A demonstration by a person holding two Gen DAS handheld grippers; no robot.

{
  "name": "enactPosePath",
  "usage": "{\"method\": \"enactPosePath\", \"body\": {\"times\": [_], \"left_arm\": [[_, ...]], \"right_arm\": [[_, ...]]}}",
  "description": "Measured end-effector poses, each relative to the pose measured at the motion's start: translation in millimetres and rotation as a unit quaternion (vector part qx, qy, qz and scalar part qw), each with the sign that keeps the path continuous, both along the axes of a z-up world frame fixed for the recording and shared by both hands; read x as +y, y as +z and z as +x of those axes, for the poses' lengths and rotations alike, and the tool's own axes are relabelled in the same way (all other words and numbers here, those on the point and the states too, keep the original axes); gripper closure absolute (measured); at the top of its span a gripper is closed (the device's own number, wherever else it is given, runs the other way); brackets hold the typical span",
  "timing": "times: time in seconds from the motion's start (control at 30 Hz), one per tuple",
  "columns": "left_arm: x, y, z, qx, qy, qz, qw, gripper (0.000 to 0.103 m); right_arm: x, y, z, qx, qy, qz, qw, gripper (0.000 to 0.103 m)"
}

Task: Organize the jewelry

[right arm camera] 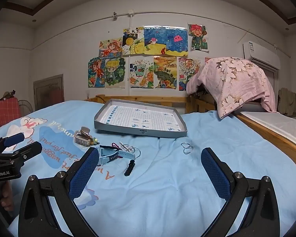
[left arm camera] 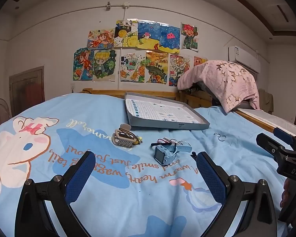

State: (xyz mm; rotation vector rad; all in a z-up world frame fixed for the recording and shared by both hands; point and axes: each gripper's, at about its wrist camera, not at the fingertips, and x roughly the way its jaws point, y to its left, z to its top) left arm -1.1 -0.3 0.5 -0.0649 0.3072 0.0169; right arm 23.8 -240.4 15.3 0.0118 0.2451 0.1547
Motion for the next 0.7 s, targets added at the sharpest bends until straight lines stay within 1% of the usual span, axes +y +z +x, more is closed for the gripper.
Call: {"method": "enactPosePath", "body": {"times": [0.7], "left_arm": [[0.0,-0.1,-0.1,-0.001,0.0,0.0,1.0,0.0]], "right_arm": [[2.9,1.2,-1.2,-0.002,0.004,-0.006,1.0,0.001]]}}
